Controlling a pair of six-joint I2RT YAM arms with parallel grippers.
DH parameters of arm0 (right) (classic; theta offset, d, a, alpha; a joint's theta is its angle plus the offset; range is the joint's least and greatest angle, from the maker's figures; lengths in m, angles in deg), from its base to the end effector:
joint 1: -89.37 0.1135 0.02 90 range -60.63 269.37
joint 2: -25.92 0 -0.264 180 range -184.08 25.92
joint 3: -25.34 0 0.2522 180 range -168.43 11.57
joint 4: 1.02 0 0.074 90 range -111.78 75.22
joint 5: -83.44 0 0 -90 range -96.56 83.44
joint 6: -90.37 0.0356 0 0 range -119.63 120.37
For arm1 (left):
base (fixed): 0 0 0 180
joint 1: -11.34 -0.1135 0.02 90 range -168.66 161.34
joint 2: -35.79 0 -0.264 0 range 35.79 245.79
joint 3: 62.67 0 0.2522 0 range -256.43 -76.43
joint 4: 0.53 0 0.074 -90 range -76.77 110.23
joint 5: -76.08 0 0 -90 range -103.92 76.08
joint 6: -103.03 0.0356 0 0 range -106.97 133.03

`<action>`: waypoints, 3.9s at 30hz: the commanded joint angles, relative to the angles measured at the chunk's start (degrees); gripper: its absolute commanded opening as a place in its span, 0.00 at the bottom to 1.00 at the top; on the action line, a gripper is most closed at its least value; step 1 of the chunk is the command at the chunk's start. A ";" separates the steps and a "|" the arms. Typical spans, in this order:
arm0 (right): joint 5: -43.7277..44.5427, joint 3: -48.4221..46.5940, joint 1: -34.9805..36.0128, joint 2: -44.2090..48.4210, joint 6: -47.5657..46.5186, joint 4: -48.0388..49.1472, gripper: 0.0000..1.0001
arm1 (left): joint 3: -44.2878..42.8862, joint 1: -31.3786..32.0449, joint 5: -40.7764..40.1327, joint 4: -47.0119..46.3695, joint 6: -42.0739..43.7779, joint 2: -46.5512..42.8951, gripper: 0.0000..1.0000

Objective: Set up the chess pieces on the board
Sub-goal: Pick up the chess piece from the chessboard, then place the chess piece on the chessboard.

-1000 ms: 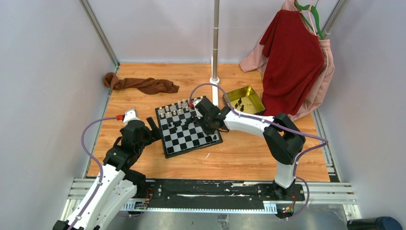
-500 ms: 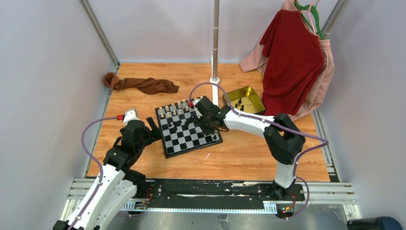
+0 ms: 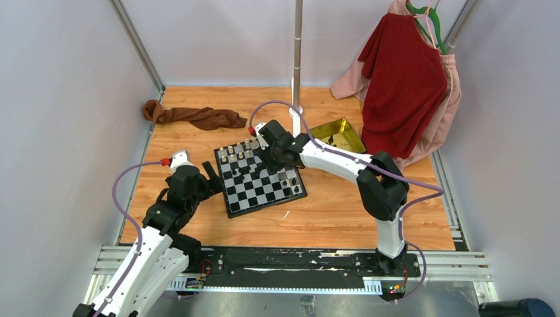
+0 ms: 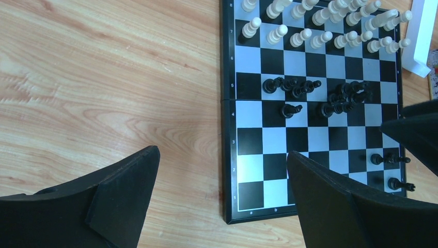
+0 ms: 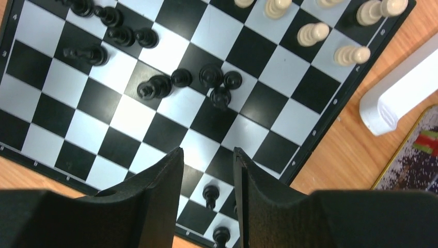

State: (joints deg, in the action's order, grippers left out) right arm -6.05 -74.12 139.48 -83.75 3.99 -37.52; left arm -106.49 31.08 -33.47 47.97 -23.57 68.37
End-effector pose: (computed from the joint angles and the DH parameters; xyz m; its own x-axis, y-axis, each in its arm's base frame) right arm 0.2774 0.3314 0.2376 -0.5141 -0.5166 -0.6847 -0.7323 0.6799 0.0368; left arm 0.1269 -0.0329 0.2397 -0.4978 -0.4183 -0.7598 -0.2855 0.9062 -0.3119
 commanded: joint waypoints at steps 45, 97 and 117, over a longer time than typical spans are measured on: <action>-2.59 -6.27 -3.00 -6.84 -2.90 -2.35 0.00 | 1.15 0.47 1.53 -1.77 0.80 0.82 1.00; 7.09 22.29 7.33 12.81 3.52 4.56 0.00 | 1.59 0.55 2.50 -2.47 1.09 0.28 1.00; 5.55 21.71 5.46 10.54 3.68 5.77 0.00 | 1.81 0.64 2.94 -2.83 1.16 0.94 1.00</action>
State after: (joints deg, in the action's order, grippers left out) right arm -0.39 -52.30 145.77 -72.21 6.85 -32.03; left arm -105.55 31.08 -30.96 46.31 -23.15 68.94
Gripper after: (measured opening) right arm 0.128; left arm 0.998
